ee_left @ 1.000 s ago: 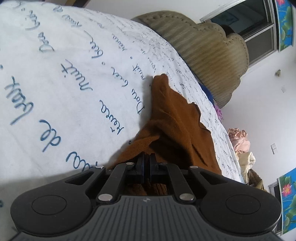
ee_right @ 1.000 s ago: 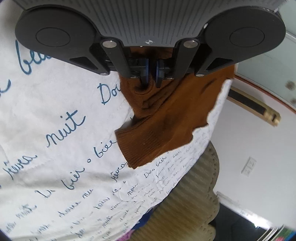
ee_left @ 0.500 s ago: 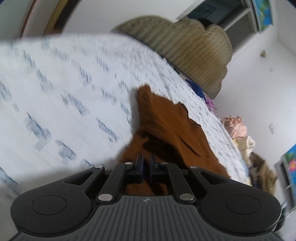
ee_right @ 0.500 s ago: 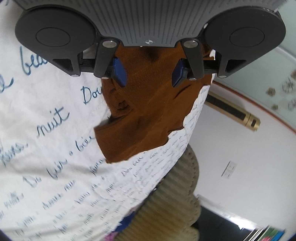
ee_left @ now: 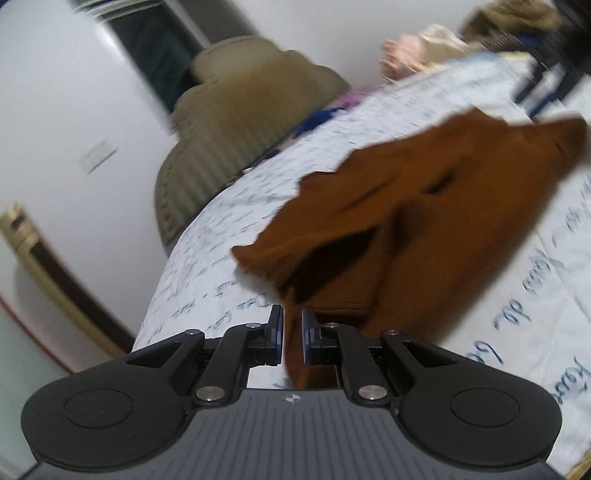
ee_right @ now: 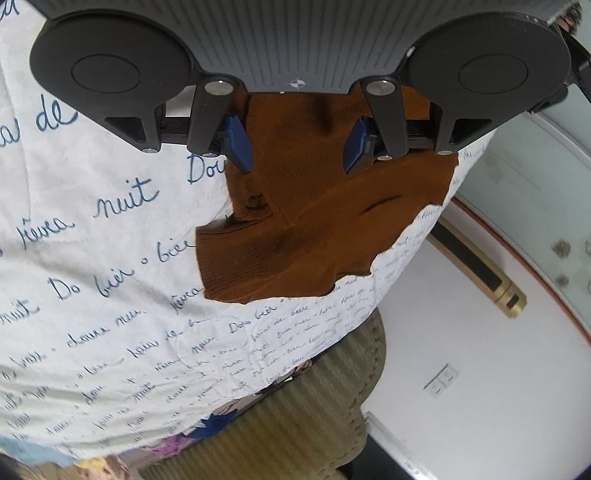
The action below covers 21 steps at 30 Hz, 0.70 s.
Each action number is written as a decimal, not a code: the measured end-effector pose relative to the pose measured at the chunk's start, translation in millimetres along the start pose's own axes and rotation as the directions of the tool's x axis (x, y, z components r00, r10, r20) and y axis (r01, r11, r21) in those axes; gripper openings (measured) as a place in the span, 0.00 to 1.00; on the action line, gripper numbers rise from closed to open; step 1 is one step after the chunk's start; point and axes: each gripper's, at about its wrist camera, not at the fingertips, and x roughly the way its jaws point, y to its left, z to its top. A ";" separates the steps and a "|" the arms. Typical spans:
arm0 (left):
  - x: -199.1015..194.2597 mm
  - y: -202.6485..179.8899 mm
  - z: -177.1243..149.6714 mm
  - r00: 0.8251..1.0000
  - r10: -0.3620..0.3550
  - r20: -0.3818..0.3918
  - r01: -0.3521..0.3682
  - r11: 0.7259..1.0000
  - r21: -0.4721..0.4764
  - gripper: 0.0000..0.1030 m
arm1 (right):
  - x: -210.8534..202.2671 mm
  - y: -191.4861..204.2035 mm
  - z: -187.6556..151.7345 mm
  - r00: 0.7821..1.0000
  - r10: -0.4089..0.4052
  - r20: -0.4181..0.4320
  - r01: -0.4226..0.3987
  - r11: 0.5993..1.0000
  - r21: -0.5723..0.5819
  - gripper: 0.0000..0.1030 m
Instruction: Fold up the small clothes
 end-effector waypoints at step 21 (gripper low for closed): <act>-6.8 -7.6 1.9 0.998 -0.064 0.004 0.064 0.998 0.023 0.80 | 10.2 4.2 -13.9 0.998 0.049 -0.028 -0.047 0.998 0.043 0.55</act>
